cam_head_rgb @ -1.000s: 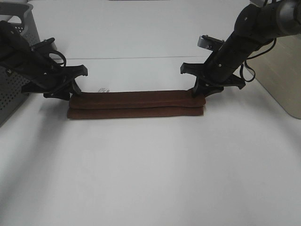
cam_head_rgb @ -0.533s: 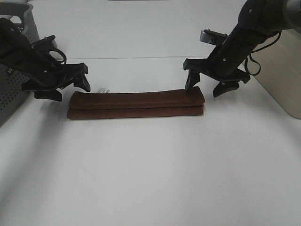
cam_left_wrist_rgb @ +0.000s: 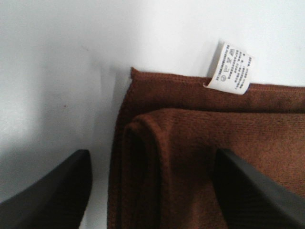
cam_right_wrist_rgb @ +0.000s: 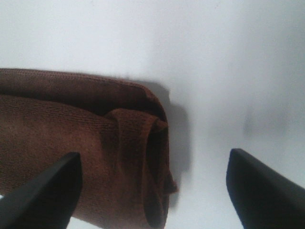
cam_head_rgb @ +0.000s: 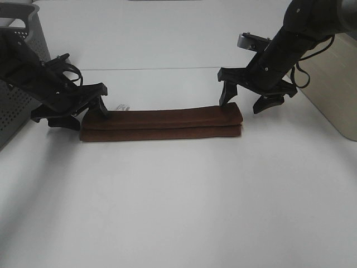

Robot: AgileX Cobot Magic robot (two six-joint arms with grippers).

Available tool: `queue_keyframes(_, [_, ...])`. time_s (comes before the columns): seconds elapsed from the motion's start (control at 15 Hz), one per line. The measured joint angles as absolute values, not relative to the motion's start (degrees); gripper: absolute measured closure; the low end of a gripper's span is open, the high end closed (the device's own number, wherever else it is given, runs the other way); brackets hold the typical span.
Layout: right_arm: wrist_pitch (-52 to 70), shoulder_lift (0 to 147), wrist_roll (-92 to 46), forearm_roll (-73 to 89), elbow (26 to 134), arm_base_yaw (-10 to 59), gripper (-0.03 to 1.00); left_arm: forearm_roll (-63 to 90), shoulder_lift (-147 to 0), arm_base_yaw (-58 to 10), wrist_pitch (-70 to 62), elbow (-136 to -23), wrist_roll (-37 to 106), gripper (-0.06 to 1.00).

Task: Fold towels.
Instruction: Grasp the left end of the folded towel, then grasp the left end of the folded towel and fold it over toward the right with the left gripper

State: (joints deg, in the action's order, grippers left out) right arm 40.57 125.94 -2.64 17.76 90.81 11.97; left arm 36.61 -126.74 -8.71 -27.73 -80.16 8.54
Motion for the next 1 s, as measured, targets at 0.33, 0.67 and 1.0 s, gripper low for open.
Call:
queue_keyframes(0.33, [40.68,125.94,-2.64,17.76,90.81,11.97,0.19,38.27,-127.43,-8.71,-27.73,-80.16,8.59,0.86])
queue_keyframes(0.67, [43.54,125.88,-2.64,17.76,90.81,11.97,0.19,29.62,-122.96,-8.71,-28.93,-80.16,5.73,0.90])
queue_keyframes(1.0, [47.04,121.98,-2.64,17.76,90.81,11.97,0.19,14.04,-117.17,-8.77,-43.43,-86.80,-8.94,0.90])
